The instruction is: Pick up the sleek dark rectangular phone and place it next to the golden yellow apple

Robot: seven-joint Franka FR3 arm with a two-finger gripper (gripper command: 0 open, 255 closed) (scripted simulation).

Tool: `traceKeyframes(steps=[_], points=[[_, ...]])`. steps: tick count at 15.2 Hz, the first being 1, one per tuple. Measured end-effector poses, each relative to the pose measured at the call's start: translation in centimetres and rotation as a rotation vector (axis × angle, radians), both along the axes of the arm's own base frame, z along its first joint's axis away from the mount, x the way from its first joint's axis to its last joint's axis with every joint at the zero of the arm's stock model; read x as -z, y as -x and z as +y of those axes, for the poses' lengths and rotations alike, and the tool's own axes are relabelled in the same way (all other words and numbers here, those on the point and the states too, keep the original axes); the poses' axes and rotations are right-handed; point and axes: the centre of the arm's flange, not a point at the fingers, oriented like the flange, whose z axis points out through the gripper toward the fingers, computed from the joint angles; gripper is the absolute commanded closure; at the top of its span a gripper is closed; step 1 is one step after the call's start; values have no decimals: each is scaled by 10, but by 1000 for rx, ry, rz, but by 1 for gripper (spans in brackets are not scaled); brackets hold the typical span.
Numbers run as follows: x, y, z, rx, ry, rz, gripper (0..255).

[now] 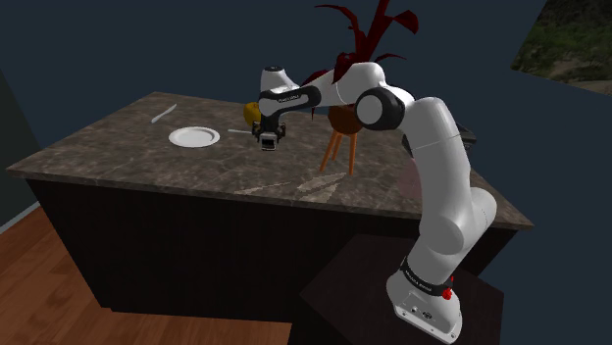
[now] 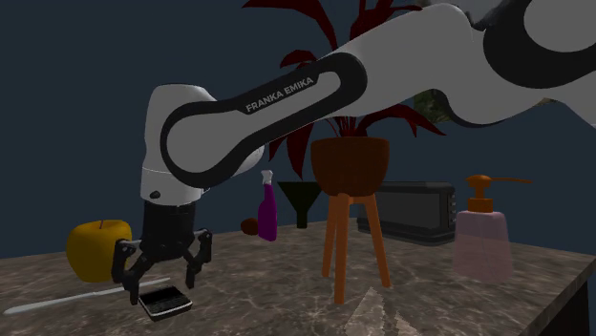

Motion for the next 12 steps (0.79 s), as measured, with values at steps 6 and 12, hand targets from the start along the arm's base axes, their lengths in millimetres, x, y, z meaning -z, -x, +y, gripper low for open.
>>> traceKeyframes(steps=[6,12], points=[[-14,5,3,0,0,0,0],[-48,8,7,0,0,-1,0]])
